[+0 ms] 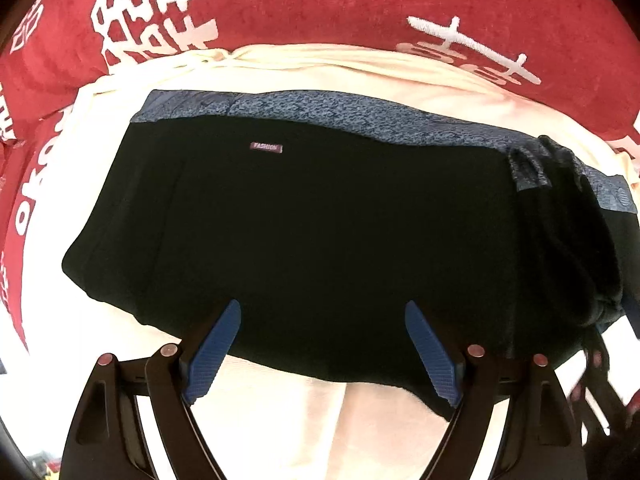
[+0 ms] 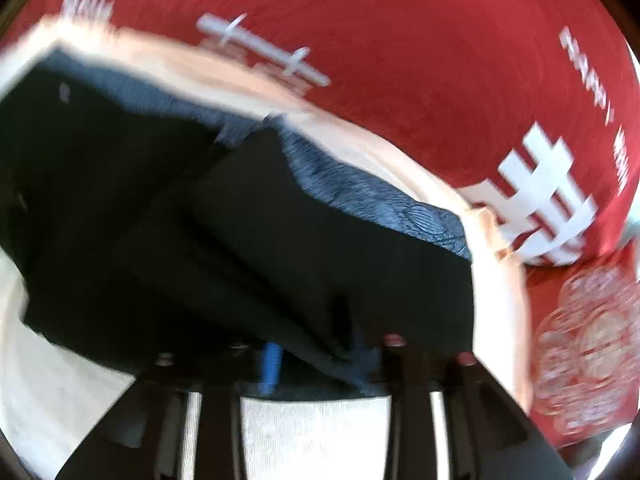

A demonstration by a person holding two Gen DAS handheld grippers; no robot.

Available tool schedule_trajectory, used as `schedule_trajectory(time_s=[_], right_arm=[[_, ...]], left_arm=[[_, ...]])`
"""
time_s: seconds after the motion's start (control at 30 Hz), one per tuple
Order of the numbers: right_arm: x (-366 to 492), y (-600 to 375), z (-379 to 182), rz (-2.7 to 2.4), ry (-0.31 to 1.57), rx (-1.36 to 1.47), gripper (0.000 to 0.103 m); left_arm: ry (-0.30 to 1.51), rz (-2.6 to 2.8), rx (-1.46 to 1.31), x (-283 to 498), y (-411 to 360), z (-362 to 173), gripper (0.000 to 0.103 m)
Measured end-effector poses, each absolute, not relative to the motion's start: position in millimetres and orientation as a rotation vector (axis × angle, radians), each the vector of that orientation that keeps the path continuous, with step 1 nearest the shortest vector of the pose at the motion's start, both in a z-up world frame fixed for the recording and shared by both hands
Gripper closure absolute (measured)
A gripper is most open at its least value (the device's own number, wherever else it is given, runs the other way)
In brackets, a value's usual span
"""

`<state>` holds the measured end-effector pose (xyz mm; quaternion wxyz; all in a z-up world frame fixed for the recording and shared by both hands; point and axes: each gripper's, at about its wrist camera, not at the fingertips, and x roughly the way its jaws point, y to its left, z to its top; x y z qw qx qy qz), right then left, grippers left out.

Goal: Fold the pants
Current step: 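Lift the band end and fold it over onto the other half, right gripper, then lower the folded end, open the right gripper and withdraw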

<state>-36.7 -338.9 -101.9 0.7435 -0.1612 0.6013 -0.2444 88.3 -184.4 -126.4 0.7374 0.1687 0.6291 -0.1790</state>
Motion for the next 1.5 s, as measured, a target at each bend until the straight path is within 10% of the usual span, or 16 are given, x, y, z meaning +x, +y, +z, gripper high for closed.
schedule_trajectory(time_s=[0.13, 0.6, 0.83, 0.9, 0.93, 1.23, 1.5], right_arm=[[-59, -315, -80, -0.441, 1.292, -0.338, 0.056], [-153, -497, -74, -0.363, 0.938, 1.267, 0.056], [-168, -517, -104, -0.377, 0.883, 1.441, 0.057], [-171, -520, -113, -0.392, 0.881, 1.489, 0.068], [-171, -522, -117, -0.404, 0.889, 1.506, 0.09], [-152, -507, -90, -0.291, 0.953, 1.4, 0.098], [-143, -510, -109, -0.288, 1.099, 1.319, 0.091]], left_arm=[[1.372, -0.47, 0.359, 83, -198, -116, 0.017], [1.43, -0.846, 0.301, 49, -320, -95, 0.018], [1.5, -0.813, 0.324, 37, -330, -122, 0.046], [1.484, -0.808, 0.326, 35, -330, -119, 0.054], [1.474, -0.805, 0.328, 35, -330, -115, 0.055], [1.433, -0.72, 0.374, 20, -297, -116, 0.053], [1.34, -0.66, 0.4, 27, -296, -93, 0.029]])
